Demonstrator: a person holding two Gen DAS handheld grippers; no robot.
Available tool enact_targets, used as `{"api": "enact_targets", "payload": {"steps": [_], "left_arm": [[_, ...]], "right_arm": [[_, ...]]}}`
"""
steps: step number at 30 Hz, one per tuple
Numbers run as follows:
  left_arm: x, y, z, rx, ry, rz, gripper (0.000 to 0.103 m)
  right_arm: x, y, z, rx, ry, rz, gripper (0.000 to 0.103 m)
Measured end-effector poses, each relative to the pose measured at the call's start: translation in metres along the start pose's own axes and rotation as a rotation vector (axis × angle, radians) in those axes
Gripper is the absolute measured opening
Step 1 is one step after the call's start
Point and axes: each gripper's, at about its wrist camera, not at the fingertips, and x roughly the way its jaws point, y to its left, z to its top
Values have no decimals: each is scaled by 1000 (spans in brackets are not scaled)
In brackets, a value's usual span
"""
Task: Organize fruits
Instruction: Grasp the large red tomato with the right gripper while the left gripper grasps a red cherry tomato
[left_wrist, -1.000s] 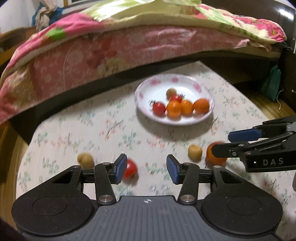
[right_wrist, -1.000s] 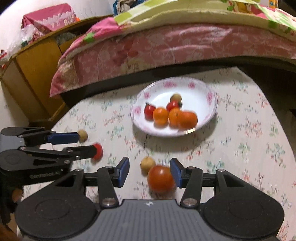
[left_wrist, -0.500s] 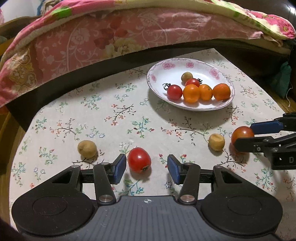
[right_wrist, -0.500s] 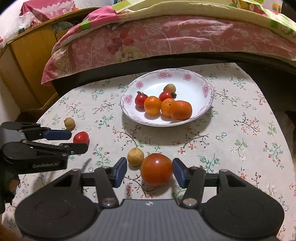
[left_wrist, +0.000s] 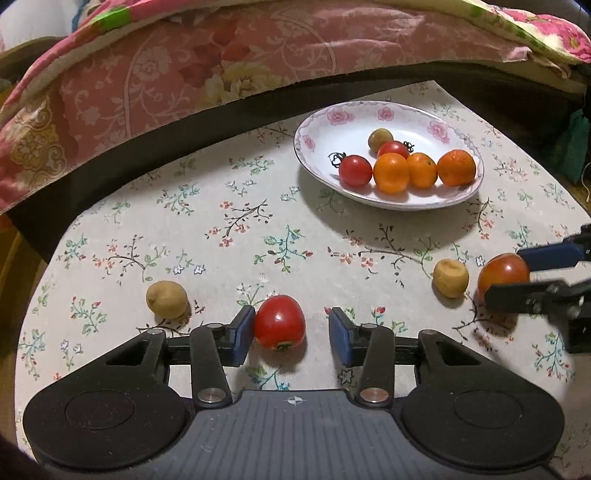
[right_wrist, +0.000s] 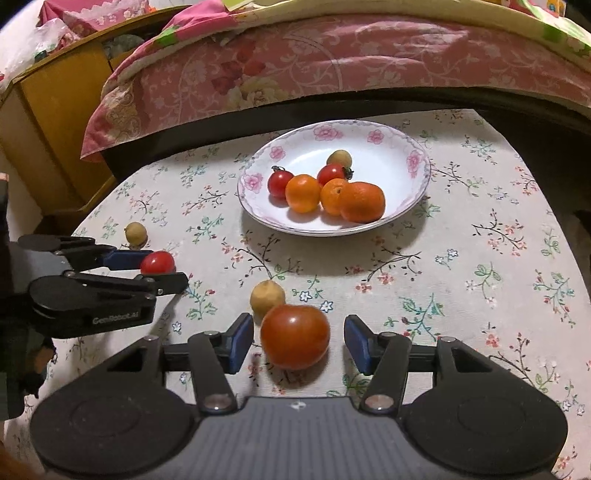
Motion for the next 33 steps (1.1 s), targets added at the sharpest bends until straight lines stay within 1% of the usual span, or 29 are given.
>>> {"api": "enact_targets", "payload": {"steps": [3, 7, 8, 9, 10, 16, 21, 23, 27, 30, 33], "left_arm": [[1, 1, 2, -10, 0, -2, 51], [4, 2, 2, -20, 1, -5, 50], [4, 2, 3, -19, 0, -3, 44], [4, 2, 3, -21, 1, -5, 36], [4, 3, 3, -27, 3, -11, 36], [-3, 0, 0, -19, 13, -35, 36], [-20, -7, -7, -12, 23, -65, 36], [-29, -13, -12, 4, 26, -68, 36], [-44, -23, -29, -6, 35, -93, 36], [-48, -29, -40, 1, 48, -108, 36], [-48, -33, -46, 24, 47, -102, 36]], "right_arm": [[5, 1, -1, -12, 18, -2, 48], [9, -1, -2, 8, 35, 6, 47], [10, -1, -1, 7, 36, 6, 46], [10, -1, 0, 9, 35, 11, 40], [10, -1, 0, 8, 35, 13, 36], [10, -1, 0, 2, 39, 10, 36], [2, 3, -5, -7, 50, 29, 36], [-6, 8, -9, -26, 46, 38, 36], [-18, 17, -19, -54, 49, 43, 36], [-24, 25, -33, -68, 70, 47, 36], [-27, 31, -44, -88, 83, 35, 36]]}}
